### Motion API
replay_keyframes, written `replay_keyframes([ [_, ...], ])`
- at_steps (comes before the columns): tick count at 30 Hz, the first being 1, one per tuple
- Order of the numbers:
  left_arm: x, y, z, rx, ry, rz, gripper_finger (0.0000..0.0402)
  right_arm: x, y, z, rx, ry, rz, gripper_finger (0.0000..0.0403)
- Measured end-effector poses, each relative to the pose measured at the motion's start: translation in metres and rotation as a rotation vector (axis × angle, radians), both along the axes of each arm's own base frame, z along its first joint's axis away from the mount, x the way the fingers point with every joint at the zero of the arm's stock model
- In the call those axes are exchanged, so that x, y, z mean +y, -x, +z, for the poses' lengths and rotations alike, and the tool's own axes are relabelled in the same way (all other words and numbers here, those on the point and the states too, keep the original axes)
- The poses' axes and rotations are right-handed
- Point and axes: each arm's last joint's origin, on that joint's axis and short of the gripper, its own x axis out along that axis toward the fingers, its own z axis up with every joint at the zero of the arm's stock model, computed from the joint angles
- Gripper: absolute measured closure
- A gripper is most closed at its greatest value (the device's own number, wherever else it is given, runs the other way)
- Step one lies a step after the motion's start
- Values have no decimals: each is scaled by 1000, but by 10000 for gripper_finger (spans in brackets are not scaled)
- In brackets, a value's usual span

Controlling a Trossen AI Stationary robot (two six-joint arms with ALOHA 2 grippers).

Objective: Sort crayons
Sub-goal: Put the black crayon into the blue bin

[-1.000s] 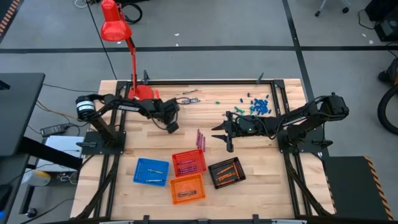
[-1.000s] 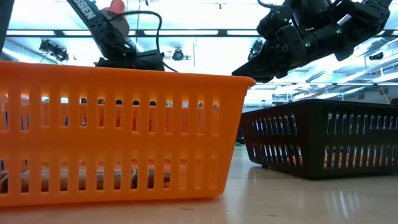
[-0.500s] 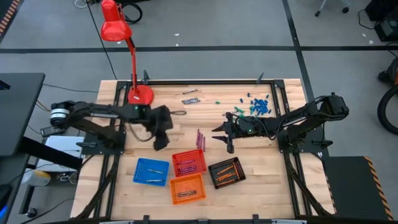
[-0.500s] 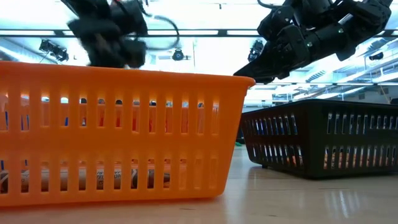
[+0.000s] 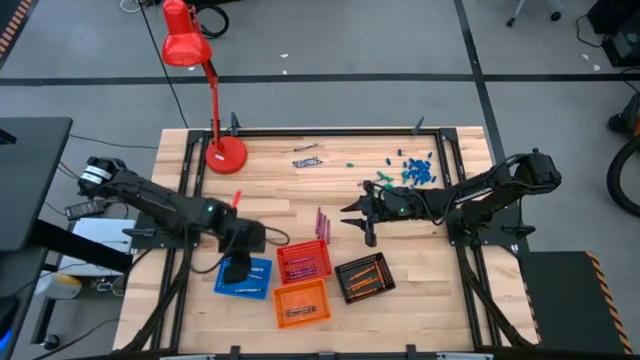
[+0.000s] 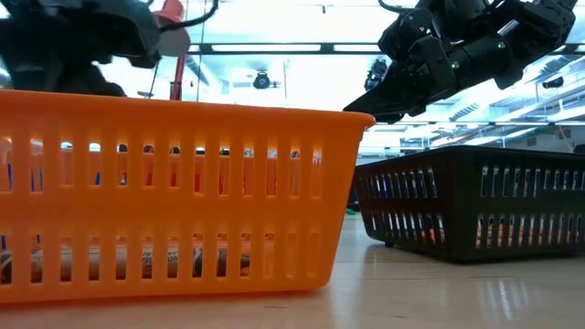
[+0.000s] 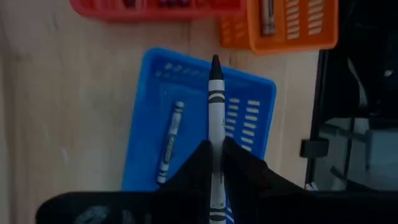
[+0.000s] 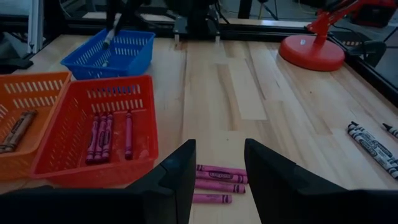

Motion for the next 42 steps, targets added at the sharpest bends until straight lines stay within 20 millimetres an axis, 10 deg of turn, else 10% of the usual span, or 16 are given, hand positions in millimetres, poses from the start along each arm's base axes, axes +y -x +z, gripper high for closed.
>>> replay_keyframes([
  [16, -20, 24, -31, 76, -168, 119, 358, 0, 0, 0, -2, 0, 0, 262],
  [26, -16, 13, -30, 58, 1, 195, 274, 0, 0, 1, -9, 0, -1, 262],
  [33, -8, -9, -19, -150, 123, 134, 271, -1, 0, 1, -9, 12, -9, 262],
  [42, 30, -29, -12, -464, -241, 156, 276, -2, 0, 0, 2, 32, -39, 262],
])
